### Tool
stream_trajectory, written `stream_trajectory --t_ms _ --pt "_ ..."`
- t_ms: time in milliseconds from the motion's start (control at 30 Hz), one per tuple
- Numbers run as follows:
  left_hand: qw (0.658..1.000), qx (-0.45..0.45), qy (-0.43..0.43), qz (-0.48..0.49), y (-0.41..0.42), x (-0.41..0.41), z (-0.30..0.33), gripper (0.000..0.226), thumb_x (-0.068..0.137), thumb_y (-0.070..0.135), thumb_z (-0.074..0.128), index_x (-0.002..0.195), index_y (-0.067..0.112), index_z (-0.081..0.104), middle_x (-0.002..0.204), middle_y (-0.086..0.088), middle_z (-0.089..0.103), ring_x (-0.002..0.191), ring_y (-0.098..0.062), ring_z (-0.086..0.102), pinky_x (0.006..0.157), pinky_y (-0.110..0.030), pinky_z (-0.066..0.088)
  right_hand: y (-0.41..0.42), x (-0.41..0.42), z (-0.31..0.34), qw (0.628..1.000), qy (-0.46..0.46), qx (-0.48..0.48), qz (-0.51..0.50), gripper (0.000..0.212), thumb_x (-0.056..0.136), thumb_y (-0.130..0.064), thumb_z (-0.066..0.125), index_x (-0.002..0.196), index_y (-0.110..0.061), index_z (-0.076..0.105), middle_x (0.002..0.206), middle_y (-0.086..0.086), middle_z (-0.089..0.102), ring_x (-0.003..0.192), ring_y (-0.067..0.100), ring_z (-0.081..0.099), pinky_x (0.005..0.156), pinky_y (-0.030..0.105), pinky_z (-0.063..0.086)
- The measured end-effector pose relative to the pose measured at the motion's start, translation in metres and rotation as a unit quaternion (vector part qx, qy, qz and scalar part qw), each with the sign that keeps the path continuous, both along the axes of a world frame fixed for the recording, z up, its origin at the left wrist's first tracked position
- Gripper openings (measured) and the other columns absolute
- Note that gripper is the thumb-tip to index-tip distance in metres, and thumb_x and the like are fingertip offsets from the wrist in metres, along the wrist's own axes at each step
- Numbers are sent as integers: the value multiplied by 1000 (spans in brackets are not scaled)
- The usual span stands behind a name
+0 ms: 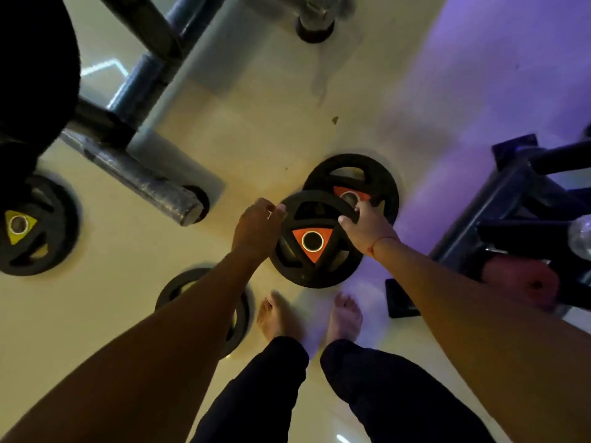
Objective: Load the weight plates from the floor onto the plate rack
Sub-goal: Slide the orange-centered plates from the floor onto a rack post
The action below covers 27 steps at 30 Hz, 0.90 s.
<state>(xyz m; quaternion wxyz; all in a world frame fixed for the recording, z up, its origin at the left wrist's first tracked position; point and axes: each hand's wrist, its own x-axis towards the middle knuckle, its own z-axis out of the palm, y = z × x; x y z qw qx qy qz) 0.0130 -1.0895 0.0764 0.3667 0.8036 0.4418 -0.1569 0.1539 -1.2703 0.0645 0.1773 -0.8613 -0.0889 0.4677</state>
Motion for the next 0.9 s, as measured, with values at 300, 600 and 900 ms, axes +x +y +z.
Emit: stream_trajectory --t_ms 300,600,900 --pt "999 8 37 -8 6 -21 -168 59 103 55 42 138 9 51 124 -14 64 114 -29 61 87 -38 50 -41 -18 -149 991 -7 -31 -130 74 95 -51 60 152 -14 31 140 16 48 124 37 55 91 40 49" --pt "979 -145 15 142 8 -21 -246 87 88 85 17 115 17 65 99 -5 70 96 -26 66 92 -44 54 -59 -20 -200 975 46 22 -215 69 90 -64 59 139 -17 50 128 6 61 122 29 57 93 35 50" --pt "965 -198 19 171 11 -24 -230 95 81 90 19 106 13 70 98 -11 72 96 -29 68 94 -47 54 -52 -24 -183 958 79 15 -276 82 88 -66 59 148 -13 40 143 10 52 132 33 50 96 37 46"
